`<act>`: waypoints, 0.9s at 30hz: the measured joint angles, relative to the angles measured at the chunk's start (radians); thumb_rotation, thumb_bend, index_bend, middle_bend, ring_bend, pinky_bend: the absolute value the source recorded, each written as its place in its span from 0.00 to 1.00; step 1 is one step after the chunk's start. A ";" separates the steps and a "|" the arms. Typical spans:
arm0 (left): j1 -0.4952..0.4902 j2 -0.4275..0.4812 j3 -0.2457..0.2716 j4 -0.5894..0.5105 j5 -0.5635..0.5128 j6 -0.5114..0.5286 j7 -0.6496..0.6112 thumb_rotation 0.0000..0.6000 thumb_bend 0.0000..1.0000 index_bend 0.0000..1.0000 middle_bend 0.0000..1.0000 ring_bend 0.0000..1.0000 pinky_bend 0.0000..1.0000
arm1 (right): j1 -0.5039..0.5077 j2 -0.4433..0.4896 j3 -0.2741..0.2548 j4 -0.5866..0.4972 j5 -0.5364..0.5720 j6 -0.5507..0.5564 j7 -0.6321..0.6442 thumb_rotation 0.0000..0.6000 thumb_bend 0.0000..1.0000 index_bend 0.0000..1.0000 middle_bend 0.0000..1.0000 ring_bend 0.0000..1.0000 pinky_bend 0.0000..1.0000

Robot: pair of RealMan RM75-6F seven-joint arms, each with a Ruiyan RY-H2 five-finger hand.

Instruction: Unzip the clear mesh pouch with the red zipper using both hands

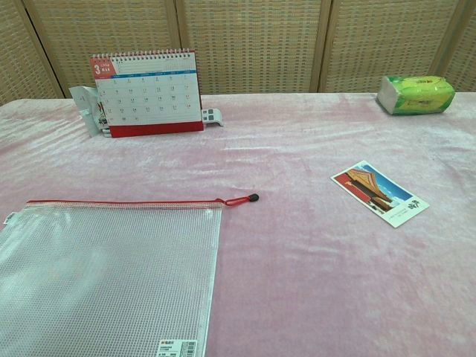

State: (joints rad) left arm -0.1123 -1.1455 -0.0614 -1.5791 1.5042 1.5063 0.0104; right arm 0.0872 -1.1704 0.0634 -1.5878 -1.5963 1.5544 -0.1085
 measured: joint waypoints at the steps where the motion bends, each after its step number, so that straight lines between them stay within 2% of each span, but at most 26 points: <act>1: 0.000 0.000 0.000 0.000 0.000 0.000 0.000 1.00 0.00 0.00 0.00 0.00 0.00 | 0.000 0.000 0.000 0.000 0.000 0.000 0.000 1.00 0.00 0.07 0.00 0.00 0.00; 9: -0.017 -0.010 -0.002 0.007 -0.006 -0.028 0.024 1.00 0.00 0.00 0.01 0.01 0.00 | -0.002 0.000 0.003 0.001 0.007 0.003 0.002 1.00 0.00 0.07 0.00 0.00 0.00; 10: -0.024 -0.017 -0.007 0.011 -0.005 -0.030 0.030 1.00 0.00 0.00 0.10 0.09 0.08 | -0.002 0.000 0.004 0.001 0.009 0.002 0.001 1.00 0.00 0.07 0.00 0.00 0.00; 12: -0.041 -0.037 -0.020 0.022 0.000 -0.032 0.041 1.00 0.00 0.01 0.41 0.37 0.40 | -0.001 -0.002 0.006 0.002 0.015 -0.003 -0.002 1.00 0.00 0.07 0.00 0.00 0.00; 13: -0.051 -0.046 -0.026 0.026 0.002 -0.034 0.043 1.00 0.00 0.05 0.61 0.56 0.64 | 0.000 -0.004 0.006 0.002 0.019 -0.005 -0.004 1.00 0.00 0.08 0.00 0.00 0.00; 14: -0.062 -0.055 -0.032 0.028 0.003 -0.042 0.046 1.00 0.00 0.12 0.75 0.70 0.82 | 0.001 -0.006 0.008 0.004 0.023 -0.009 -0.008 1.00 0.00 0.08 0.00 0.00 0.00; 16: -0.081 -0.065 -0.041 0.023 0.003 -0.065 0.057 1.00 0.00 0.25 0.89 0.84 0.97 | 0.004 -0.010 0.012 0.007 0.034 -0.016 -0.016 1.00 0.00 0.09 0.00 0.00 0.00; 17: -0.100 -0.073 -0.050 0.015 0.002 -0.084 0.077 1.00 0.00 0.30 0.93 0.88 1.00 | 0.006 -0.013 0.015 0.009 0.045 -0.023 -0.022 1.00 0.00 0.09 0.00 0.00 0.00; 20: -0.160 -0.097 -0.077 -0.023 -0.011 -0.141 0.162 1.00 0.00 0.36 0.98 0.92 1.00 | 0.012 -0.021 0.028 0.020 0.074 -0.037 -0.035 1.00 0.00 0.09 0.00 0.00 0.00; 24: -0.258 -0.137 -0.124 -0.092 -0.069 -0.254 0.299 1.00 0.00 0.36 0.99 0.93 1.00 | 0.020 -0.032 0.041 0.034 0.102 -0.053 -0.045 1.00 0.00 0.09 0.00 0.00 0.00; 27: -0.330 -0.166 -0.160 -0.129 -0.164 -0.352 0.372 1.00 0.00 0.37 0.99 0.93 1.00 | 0.025 -0.038 0.050 0.043 0.125 -0.066 -0.049 1.00 0.00 0.09 0.00 0.00 0.00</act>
State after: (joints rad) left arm -0.4425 -1.3110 -0.2212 -1.7081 1.3407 1.1542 0.3819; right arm 0.1121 -1.2081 0.1134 -1.5452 -1.4715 1.4889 -0.1578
